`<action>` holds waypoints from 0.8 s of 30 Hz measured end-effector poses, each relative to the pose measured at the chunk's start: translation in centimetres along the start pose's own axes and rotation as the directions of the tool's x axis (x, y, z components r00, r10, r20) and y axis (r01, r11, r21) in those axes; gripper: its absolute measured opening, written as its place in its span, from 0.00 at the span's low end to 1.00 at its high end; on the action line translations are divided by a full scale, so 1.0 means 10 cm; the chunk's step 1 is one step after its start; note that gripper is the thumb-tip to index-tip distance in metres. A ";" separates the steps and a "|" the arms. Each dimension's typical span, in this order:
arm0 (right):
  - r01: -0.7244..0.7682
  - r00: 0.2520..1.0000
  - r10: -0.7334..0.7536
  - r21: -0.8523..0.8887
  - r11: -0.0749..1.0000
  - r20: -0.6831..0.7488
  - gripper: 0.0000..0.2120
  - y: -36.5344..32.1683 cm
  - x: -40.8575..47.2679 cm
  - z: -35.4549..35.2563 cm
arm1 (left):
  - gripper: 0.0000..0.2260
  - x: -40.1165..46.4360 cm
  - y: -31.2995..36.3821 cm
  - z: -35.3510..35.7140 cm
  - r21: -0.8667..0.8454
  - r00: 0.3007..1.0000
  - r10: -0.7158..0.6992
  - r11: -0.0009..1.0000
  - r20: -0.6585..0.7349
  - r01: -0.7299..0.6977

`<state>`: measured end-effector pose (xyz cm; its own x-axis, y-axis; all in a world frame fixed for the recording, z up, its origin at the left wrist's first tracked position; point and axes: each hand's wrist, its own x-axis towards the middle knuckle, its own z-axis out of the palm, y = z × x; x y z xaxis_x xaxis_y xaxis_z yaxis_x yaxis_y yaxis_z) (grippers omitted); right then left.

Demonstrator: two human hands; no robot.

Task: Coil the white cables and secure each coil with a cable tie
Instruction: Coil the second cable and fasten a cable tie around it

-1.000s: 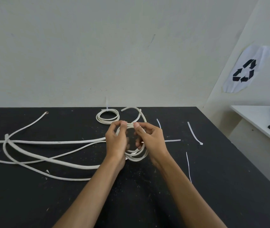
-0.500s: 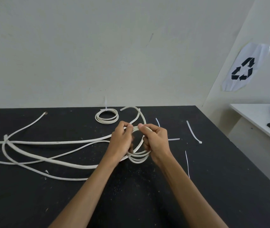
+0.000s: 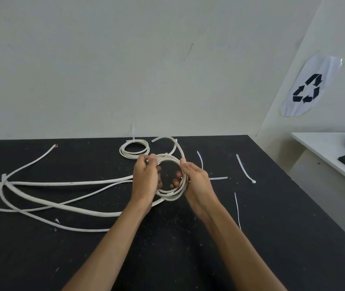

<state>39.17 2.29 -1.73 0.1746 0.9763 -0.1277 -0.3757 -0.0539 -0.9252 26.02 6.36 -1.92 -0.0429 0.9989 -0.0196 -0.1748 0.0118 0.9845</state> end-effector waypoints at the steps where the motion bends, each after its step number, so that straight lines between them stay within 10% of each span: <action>1: 0.001 1.000 -0.001 0.017 1.000 -0.023 0.13 0.01 0.00 0.02 | 0.10 -0.02 -0.02 0.01 -0.002 1.000 0.008 1.000 0.003 -0.008; 12: 0.115 0.955 -0.103 0.029 0.993 -0.277 0.14 -0.02 0.06 0.13 | 0.09 -0.07 0.01 0.10 -0.134 0.995 -0.047 0.989 0.084 0.058; 24: 0.080 0.916 -0.120 -0.118 0.990 -0.384 0.18 -0.04 0.06 0.05 | 0.09 -0.09 0.10 0.10 0.129 0.966 -0.060 0.991 0.252 0.028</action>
<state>38.97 2.96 -1.24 0.5544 0.8199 -0.1428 -0.2501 0.0004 -0.9682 26.81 5.56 -0.72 0.2167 0.9756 -0.0345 -0.0474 0.0458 0.9978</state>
